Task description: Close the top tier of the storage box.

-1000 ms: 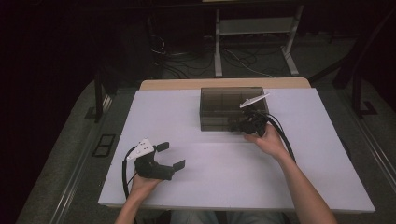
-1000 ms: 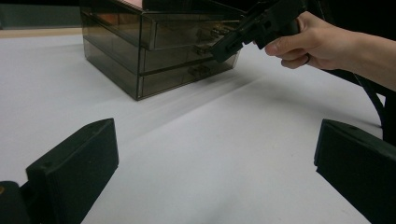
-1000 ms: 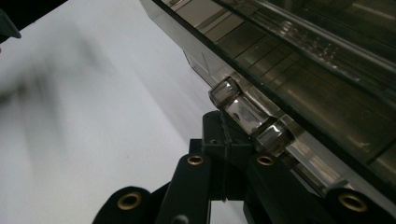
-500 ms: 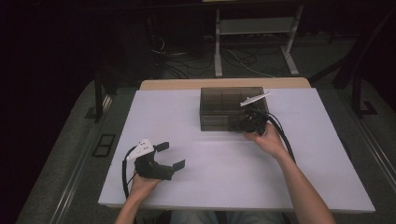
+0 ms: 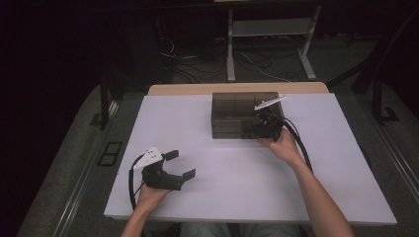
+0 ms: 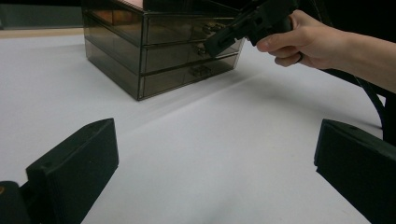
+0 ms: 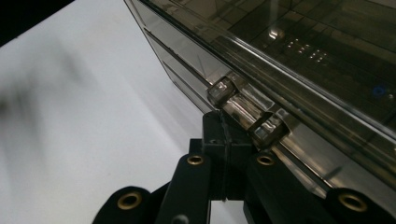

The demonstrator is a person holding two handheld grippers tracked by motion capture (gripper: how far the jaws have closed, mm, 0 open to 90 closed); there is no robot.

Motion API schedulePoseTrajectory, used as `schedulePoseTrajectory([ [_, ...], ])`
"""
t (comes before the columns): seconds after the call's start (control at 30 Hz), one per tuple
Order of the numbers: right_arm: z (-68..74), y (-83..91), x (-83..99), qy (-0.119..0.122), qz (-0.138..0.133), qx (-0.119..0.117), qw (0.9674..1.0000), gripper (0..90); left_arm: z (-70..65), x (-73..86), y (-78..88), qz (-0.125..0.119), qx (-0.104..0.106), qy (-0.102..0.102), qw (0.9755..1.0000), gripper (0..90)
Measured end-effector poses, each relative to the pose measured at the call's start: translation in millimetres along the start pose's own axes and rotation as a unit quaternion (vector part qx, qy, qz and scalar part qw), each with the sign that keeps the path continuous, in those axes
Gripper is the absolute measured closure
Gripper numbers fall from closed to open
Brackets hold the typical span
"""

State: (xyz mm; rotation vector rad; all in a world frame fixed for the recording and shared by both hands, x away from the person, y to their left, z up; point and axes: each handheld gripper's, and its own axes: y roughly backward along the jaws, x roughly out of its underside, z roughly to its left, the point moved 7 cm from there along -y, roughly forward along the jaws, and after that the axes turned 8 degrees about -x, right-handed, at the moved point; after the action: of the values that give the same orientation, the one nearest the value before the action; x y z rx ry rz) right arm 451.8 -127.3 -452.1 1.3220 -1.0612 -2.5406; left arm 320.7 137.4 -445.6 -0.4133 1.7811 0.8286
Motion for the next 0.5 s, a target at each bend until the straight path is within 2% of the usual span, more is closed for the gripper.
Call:
schedulePoseTrajectory([
  [0.13, 5.5, 5.2, 2.8, 0.000, 0.000, -0.016, 0.9999, 84.4, -0.5, 0.4, 0.1, 0.002, 0.001, -0.002, 1.0000, 0.0],
  [0.27, 13.6, 11.2, 7.3, 0.011, 0.004, -0.025, 0.9996, 79.5, -1.0, 0.5, 0.0, 0.002, 0.001, -0.003, 1.0000, 0.0],
  [0.37, 19.8, 16.1, 9.9, 0.018, 0.007, -0.025, 0.9995, 74.4, -1.0, 0.7, -0.1, 0.002, 0.000, -0.003, 1.0000, 0.0],
  [0.5, 27.7, 23.0, 11.9, 0.028, 0.004, -0.020, 0.9994, 62.6, -1.3, 0.7, -0.3, 0.003, 0.000, -0.002, 1.0000, 0.0],
])
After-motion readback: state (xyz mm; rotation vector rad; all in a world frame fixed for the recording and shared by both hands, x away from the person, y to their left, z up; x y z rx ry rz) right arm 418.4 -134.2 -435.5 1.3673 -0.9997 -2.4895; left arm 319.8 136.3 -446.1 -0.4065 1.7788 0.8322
